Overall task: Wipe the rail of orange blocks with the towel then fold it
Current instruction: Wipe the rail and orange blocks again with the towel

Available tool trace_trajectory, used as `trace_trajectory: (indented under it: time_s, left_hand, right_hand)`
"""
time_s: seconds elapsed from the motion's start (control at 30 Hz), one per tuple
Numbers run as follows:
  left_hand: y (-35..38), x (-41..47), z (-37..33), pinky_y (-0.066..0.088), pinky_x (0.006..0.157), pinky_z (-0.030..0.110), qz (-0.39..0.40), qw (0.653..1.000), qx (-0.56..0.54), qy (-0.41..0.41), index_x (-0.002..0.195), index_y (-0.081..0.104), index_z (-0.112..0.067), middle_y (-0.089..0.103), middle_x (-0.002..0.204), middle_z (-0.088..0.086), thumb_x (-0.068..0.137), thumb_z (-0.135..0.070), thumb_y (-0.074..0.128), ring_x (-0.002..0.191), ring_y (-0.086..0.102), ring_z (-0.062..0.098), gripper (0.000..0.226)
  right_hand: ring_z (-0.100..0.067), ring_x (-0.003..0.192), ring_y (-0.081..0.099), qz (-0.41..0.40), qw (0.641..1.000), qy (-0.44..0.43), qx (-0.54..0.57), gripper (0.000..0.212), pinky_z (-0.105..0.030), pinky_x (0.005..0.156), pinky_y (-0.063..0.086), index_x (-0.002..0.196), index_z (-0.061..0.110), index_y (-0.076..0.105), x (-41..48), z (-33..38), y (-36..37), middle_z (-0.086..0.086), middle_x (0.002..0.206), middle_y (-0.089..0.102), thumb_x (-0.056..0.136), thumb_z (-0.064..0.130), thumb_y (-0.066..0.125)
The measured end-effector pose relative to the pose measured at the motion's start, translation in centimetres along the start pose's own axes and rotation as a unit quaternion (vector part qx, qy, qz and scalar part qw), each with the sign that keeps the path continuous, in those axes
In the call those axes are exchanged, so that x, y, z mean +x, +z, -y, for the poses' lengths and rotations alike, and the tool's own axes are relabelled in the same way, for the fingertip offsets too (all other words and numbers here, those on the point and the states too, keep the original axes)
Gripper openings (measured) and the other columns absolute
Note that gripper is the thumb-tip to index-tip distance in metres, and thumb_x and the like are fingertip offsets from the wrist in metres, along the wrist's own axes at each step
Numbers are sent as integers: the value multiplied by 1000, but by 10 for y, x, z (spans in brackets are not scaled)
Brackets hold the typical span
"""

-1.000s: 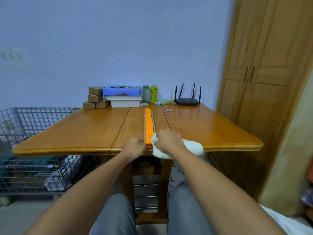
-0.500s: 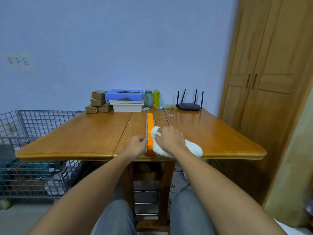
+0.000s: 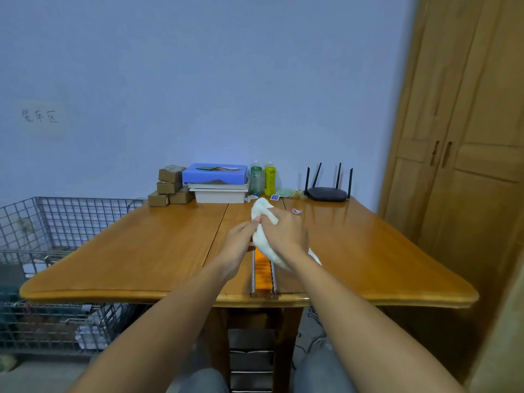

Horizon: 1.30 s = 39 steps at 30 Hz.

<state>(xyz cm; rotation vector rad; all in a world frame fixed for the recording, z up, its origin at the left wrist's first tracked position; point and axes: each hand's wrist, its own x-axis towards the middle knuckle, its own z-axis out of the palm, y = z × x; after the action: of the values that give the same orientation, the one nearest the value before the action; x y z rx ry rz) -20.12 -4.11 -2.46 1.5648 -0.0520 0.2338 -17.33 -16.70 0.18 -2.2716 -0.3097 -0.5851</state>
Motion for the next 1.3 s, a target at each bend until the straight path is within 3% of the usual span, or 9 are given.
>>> trace_trajectory:
  time_s: [0.1, 0.23, 0.33, 0.5, 0.67, 0.77, 0.97, 1.13, 1.3]
  left_hand:
    - [1, 18, -10, 54, 99, 42, 0, 1000, -24, 9, 121, 71, -23, 78, 112, -2, 99, -49, 56, 108, 72, 16, 37]
    - [7, 47, -18, 54, 76, 18, -25, 999, -45, 8, 128, 60, -21, 72, 123, 5, 99, -53, 51, 92, 72, 0, 44]
    - [5, 67, -27, 54, 87, 26, -8, 997, -77, 19, 132, 60, -23, 70, 123, -5, 82, -70, 62, 104, 71, 3, 69]
    - [5, 105, -39, 49, 80, 10, -56, 994, -59, 74, 137, 49, -40, 68, 109, -31, 104, -42, 49, 96, 65, -18, 33]
    - [-5, 135, -49, 49, 88, 30, -155, 981, 62, 99, 138, 55, -24, 67, 120, -2, 105, -41, 46, 110, 64, 16, 38]
    - [-15, 158, -47, 44, 79, 25, -174, 963, 158, 134, 137, 53, -26, 63, 115, -8, 105, -38, 46, 105, 60, 15, 34]
    - [-44, 202, -27, 41, 74, 30, -180, 908, 339, 168, 128, 62, -36, 64, 103, -14, 102, -45, 51, 95, 59, 13, 31]
    - [-67, 250, 3, 56, 75, 38, -193, 854, 459, 148, 145, 55, -30, 74, 113, 6, 100, -48, 51, 94, 67, 26, 48]
    - [-69, 293, 30, 55, 72, 39, -172, 810, 545, 132, 139, 62, -27, 72, 104, 10, 100, -41, 55, 90, 67, 29, 42]
  right_hand:
    - [-16, 73, 61, -17, 998, -17, 55, 22, -30, 63, 45, 74, 32, 62, 19, 2, 7, 7, 76, 66, 89, 39, 47]
    - [-12, 76, 67, -16, 975, 2, 220, 21, -31, 66, 53, 78, 28, 67, 38, 13, 11, 7, 76, 70, 93, 35, 55]
    - [-9, 78, 70, -19, 947, 5, 322, 21, -31, 70, 56, 80, 28, 70, 53, 25, 18, 8, 77, 71, 94, 33, 55]
    - [-9, 84, 70, -4, 927, 9, 376, 21, -33, 79, 56, 93, 26, 69, 88, 29, 30, 3, 86, 73, 101, 34, 52]
    - [-10, 95, 68, 30, 931, -5, 363, 25, -31, 82, 53, 100, 28, 68, 123, 13, 51, 7, 95, 72, 102, 40, 46]
    - [-15, 98, 65, 32, 945, -7, 325, 32, -36, 82, 52, 104, 30, 67, 142, 2, 65, 5, 101, 70, 97, 48, 41]
    - [-10, 82, 65, 22, 980, 38, 195, 22, -35, 71, 55, 104, 36, 65, 175, -41, 88, 14, 91, 68, 99, 44, 44]
    - [-12, 80, 62, 49, 990, 97, 94, 25, -30, 65, 53, 106, 31, 68, 201, -77, 106, 10, 95, 68, 100, 35, 44]
    - [-20, 83, 64, 98, 989, 114, 0, 25, -30, 65, 49, 109, 25, 67, 222, -109, 132, 1, 92, 68, 102, 34, 45]
